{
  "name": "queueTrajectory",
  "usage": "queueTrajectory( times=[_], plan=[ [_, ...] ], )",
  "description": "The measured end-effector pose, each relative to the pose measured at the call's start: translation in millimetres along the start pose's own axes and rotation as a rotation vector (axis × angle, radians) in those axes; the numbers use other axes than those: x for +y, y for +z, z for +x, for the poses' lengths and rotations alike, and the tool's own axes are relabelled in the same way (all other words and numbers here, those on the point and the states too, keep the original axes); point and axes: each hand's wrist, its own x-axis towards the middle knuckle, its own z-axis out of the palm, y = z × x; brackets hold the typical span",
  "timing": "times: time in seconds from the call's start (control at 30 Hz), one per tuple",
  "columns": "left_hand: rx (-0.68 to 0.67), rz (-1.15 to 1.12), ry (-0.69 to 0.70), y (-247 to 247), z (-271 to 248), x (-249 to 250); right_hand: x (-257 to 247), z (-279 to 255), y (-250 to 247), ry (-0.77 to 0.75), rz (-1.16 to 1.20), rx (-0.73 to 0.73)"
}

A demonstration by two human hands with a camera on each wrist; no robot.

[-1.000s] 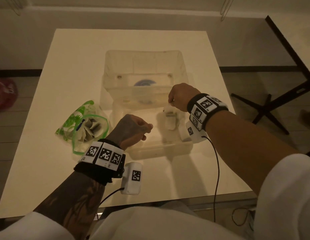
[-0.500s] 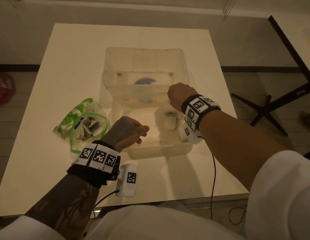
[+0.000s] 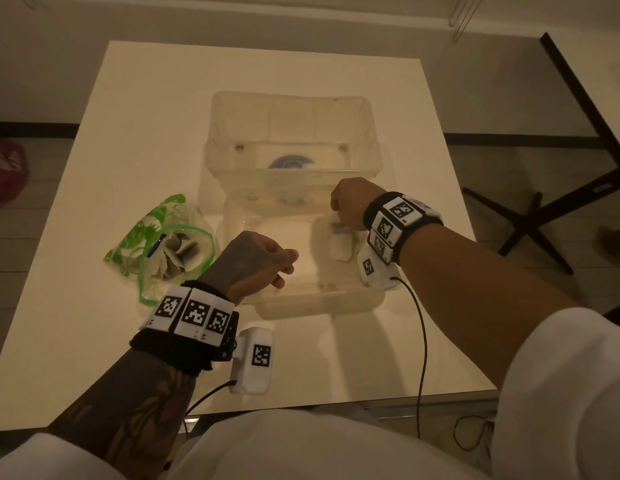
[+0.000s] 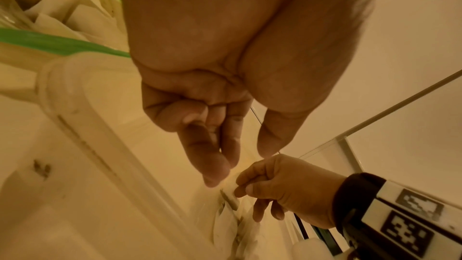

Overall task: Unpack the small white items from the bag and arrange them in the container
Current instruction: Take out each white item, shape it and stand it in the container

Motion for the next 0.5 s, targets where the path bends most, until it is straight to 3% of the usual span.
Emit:
queueTrajectory(
  times=[0.5],
  plan=[
    [-0.002, -0.001, 0.005, -2, -2, -4, -3, -13, -4, -0.082, -0.074, -0.054]
  ],
)
